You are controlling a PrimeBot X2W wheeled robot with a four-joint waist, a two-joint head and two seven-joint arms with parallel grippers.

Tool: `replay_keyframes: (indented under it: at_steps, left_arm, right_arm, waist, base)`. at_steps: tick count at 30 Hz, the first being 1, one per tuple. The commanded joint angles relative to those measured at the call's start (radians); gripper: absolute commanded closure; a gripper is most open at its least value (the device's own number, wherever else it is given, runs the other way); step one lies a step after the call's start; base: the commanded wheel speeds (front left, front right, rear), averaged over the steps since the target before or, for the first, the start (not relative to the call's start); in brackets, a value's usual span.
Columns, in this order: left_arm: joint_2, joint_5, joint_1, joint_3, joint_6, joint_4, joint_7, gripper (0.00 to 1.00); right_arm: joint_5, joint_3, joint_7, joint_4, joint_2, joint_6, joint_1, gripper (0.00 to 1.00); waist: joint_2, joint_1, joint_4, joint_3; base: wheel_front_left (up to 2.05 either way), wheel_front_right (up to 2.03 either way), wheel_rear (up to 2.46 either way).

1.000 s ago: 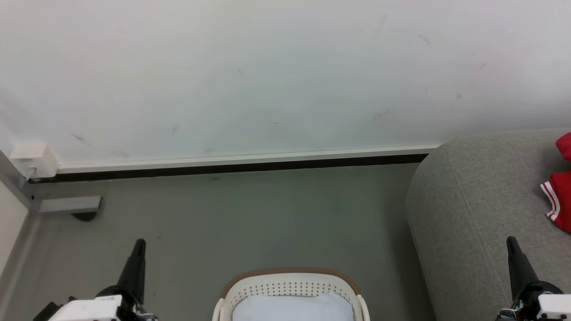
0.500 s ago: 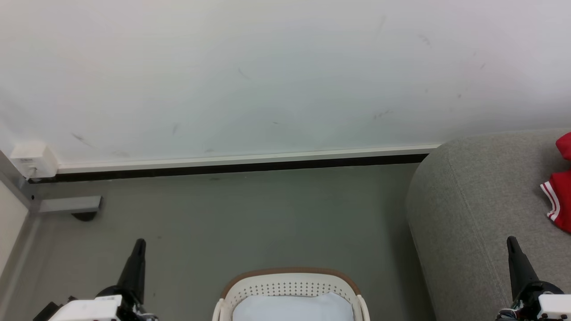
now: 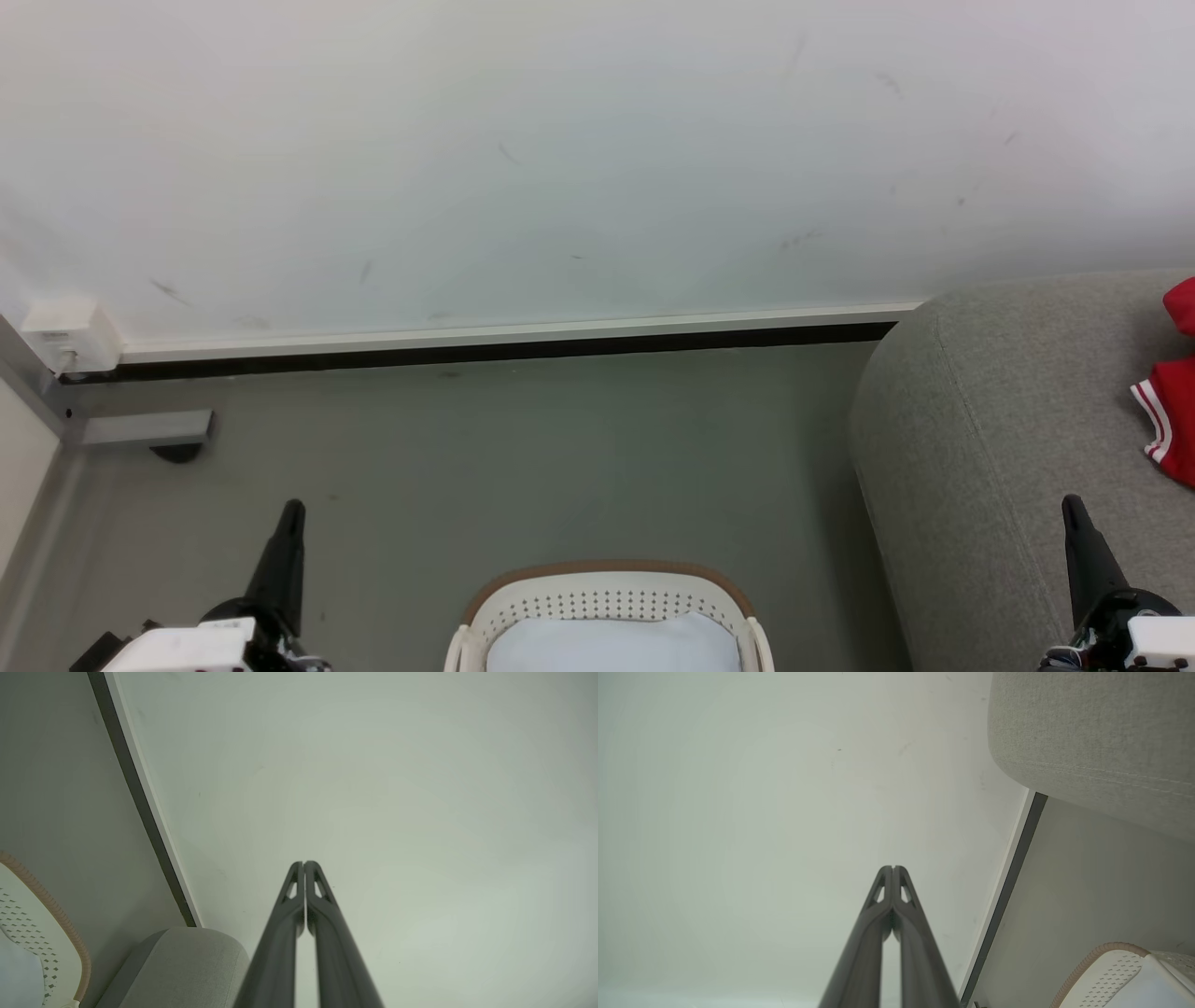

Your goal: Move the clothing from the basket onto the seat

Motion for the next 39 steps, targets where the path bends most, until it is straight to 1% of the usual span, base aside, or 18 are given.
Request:
replay_keyframes:
  at_steps: [1,39]
  left_arm:
    - [0.007,-0.014,-0.009,0.000,-0.004,-0.003,0.004,1.00]
    - [0.007,-0.014,-0.009,0.000,-0.005,-0.003,0.004,1.00]
  right_arm:
    - [-0.002,-0.002,0.006,-0.001,-0.002,-0.002,-0.011,1.00]
    - [-0.010,-0.010,0.010,0.000,0.005,-0.002,-0.012,1.00]
  waist:
    - [0.0000,0.0000,0.000,0.000]
    - [0.0000,0.0000,0.000,0.000]
  base:
    - [0.00,0.00,0.00]
    - [0.00,0.00,0.00]
